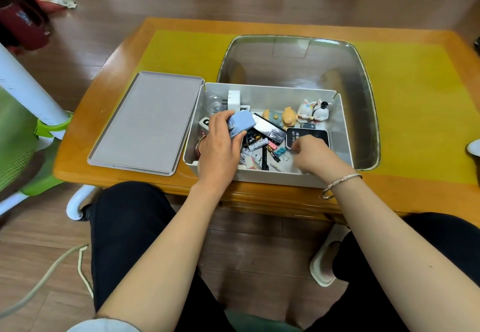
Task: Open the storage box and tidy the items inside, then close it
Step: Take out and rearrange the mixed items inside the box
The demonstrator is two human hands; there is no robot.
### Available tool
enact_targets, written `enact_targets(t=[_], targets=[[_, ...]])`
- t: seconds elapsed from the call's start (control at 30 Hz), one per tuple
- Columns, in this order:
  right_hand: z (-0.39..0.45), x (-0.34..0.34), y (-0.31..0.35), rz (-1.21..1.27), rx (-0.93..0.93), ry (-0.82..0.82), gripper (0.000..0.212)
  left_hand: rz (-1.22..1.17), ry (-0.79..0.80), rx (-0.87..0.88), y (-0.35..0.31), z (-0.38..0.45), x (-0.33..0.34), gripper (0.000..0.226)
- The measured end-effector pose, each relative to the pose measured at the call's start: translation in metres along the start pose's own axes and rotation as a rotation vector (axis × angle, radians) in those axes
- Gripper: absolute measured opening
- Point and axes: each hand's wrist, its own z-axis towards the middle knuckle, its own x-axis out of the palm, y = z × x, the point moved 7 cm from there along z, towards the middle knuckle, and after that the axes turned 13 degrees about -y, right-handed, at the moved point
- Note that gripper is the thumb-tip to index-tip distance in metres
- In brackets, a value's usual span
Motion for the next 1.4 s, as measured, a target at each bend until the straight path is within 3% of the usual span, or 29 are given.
enact_targets(t=[0.2, 0.3, 0.53, 0.6, 0.77, 0.9, 1.03, 1.2, 1.4], targets=[[-0.007, 0.025, 0.027, 0.112, -0.167, 0.245, 0.044, 0.011, 0.017, 0.013, 0.000, -0.001, 0.001, 0.040], [-0.007, 0.026, 0.025, 0.171, -0.134, 0.282, 0.047, 0.018, 0.017, 0.015, 0.000, -0.002, 0.001, 0.039], [-0.007, 0.022, 0.018, 0.216, -0.120, 0.254, 0.036, 0.003, 0.020, 0.026, -0.003, -0.001, -0.001, 0.039], [-0.001, 0.018, 0.010, 0.278, -0.053, 0.192, 0.026, -0.004, 0.019, 0.031, -0.004, -0.001, -0.001, 0.039], [0.009, 0.005, -0.012, 0.398, 0.117, -0.017, 0.032, -0.029, 0.020, 0.022, -0.004, -0.001, -0.001, 0.039], [0.008, 0.018, -0.003, 0.256, -0.027, 0.114, 0.035, -0.068, 0.021, 0.012, -0.002, -0.001, -0.001, 0.042], [0.001, 0.022, 0.009, 0.321, -0.118, 0.203, 0.036, -0.104, 0.045, 0.055, -0.004, 0.000, -0.002, 0.044], [-0.002, 0.002, 0.005, 0.508, -0.144, 0.027, 0.023, -0.159, 0.071, 0.087, -0.010, -0.001, 0.000, 0.043], [-0.013, -0.016, -0.002, 0.646, -0.309, -0.132, 0.062, -0.304, 0.198, 0.026, -0.036, -0.011, 0.026, 0.053]])
